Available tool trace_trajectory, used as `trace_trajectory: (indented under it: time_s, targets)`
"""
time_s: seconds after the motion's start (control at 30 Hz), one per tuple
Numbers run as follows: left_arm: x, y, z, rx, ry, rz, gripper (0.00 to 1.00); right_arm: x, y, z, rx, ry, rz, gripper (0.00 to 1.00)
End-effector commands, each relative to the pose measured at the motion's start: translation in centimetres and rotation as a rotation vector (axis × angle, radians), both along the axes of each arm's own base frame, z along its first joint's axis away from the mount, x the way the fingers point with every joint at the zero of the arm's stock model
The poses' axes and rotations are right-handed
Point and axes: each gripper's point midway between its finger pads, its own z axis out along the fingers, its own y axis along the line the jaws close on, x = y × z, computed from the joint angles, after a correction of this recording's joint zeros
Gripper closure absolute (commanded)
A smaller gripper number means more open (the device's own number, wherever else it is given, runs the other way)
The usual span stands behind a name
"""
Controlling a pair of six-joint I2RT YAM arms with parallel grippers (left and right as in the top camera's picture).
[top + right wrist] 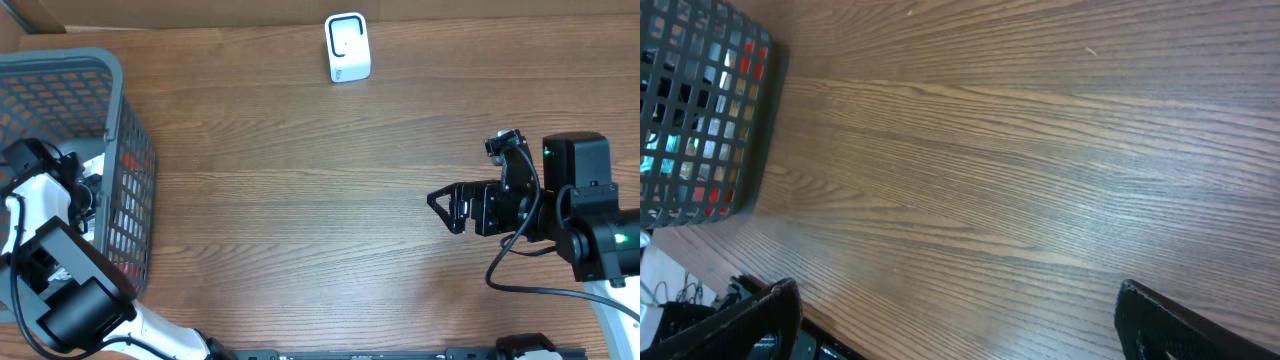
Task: Scan the item barcode
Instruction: 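Grasp the white Pantene conditioner tube with the left gripper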
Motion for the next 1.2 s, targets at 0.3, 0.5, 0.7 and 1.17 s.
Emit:
trace_trajectory:
  time_s: [0.3, 0.5, 0.7, 1.17]
  targets:
    - [3.0, -4.8, -0.3, -0.252, -0.064, -0.087, 0.44, 0.1, 0.0, 1.0, -0.003, -0.033, 0.008, 0.00]
    - [1.0, -5.3, -2.8, -0.249, 0.009, -0.071, 0.38, 0.1, 0.1, 1.0, -0.003, -0.035, 0.008, 0.00]
    - [1.5, -5.0, -2.3, -0.244, -0.014, -0.046, 0.96, 0.1, 0.1, 1.0, -0.003, -0.035, 0.008, 0.00]
    - [7.3, -3.9, 14.3, -0.286, -0.232, -0.049, 0.96, 0.8, 0.1, 1.5, 0.002, -0.073, 0.007, 0.00]
